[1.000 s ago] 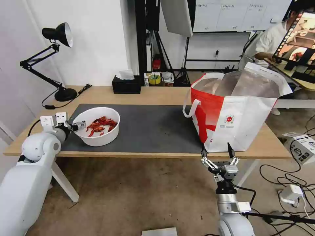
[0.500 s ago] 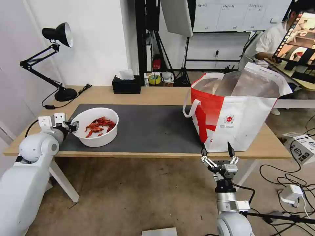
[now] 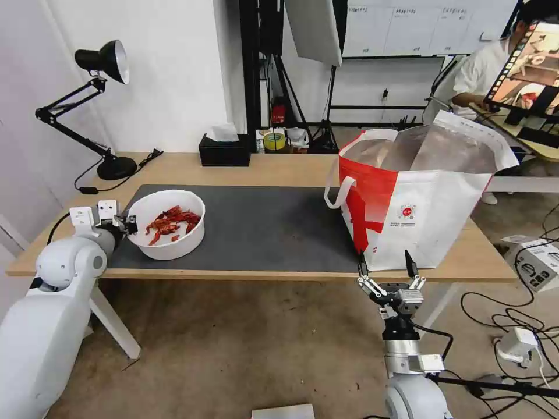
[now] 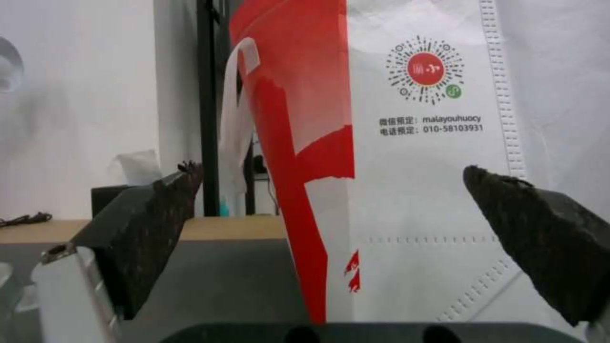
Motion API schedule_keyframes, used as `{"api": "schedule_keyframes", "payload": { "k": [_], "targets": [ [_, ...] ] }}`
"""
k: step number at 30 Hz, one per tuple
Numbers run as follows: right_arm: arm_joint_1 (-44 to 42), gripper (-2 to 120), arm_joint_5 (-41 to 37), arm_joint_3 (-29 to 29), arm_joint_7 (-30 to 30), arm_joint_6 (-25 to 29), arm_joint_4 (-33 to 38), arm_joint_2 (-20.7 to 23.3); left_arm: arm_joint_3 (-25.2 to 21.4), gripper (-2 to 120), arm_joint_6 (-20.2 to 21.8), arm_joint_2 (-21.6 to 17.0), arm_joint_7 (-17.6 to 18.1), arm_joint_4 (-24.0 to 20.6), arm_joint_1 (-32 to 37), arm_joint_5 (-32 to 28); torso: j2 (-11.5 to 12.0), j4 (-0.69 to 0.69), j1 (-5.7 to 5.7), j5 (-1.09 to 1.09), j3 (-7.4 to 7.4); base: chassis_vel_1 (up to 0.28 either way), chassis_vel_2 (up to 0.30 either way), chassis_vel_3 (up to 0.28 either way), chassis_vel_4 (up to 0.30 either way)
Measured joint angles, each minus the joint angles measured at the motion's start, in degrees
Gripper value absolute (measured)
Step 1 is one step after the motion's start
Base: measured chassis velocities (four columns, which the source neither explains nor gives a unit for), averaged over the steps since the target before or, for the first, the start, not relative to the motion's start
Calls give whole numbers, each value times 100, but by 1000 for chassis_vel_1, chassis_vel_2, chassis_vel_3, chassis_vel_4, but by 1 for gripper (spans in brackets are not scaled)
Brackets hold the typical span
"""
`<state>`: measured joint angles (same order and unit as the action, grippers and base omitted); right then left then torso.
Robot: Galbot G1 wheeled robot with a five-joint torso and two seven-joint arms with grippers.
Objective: Pick up the trash from the table and place it into the takeout bag.
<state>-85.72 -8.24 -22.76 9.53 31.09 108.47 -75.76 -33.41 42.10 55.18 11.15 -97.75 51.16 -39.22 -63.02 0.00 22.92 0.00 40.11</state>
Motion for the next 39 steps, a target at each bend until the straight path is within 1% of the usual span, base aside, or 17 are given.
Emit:
{"api": "schedule_keyframes", "payload": {
  "k": [3,4,10,12,14,20,23,28,31,32,35,36,39],
  "targets": [
    [-1,100,0,0,0,-1,3,0,5,0,0,40,141,-91,-48,-392,0,0,0,0,0,0,0,0,0],
    [-1,100,0,0,0,-1,3,0,5,0,0,40,141,-91,-48,-392,0,0,0,0,0,0,0,0,0],
    [-27,100,0,-14,-13,-2,28,0,125,0,2,53,250,-413,-211,-567,0,0,0,0,0,0,0,0,0],
    [-28,100,0,-15,-14,-2,29,0,129,0,2,53,253,-424,-219,-573,0,0,0,0,0,0,0,0,0],
    [-45,100,0,-32,-19,-2,36,-1,184,0,3,45,312,-558,-306,-661,0,0,0,0,0,0,0,0,0],
    [-72,100,1,-56,-30,-2,41,-2,260,0,-15,38,424,-674,-400,-842,0,0,0,0,0,0,0,0,0],
    [-99,100,5,-63,-41,-2,62,-15,361,0,-56,50,565,-783,-594,-1111,0,-1,0,0,0,0,0,0,0],
    [-121,100,10,-64,-45,-2,81,-26,414,0,-74,45,678,-841,-746,-1270,0,0,0,0,0,0,0,0,0],
    [-131,100,20,-65,-47,-2,89,-36,484,0,-109,-9,929,-944,-917,-1684,0,0,0,0,0,0,0,0,0],
    [-131,100,20,-65,-47,-2,89,-36,484,0,-109,-9,929,-944,-917,-1684,0,0,0,0,0,0,0,0,0],
    [-159,100,44,-48,-49,-2,112,-70,672,0,-153,-82,1152,-1058,-1237,-2025,0,0,0,0,0,0,0,0,0],
    [-159,100,44,-48,-49,-2,112,-70,672,0,-153,-82,1152,-1058,-1237,-2025,0,0,0,0,0,0,0,0,0],
    [-187,100,52,-47,-50,-2,131,-80,897,0,-179,-112,1299,-1093,-1578,-2300,0,0,0,0,0,0,0,0,0]
  ]
}}
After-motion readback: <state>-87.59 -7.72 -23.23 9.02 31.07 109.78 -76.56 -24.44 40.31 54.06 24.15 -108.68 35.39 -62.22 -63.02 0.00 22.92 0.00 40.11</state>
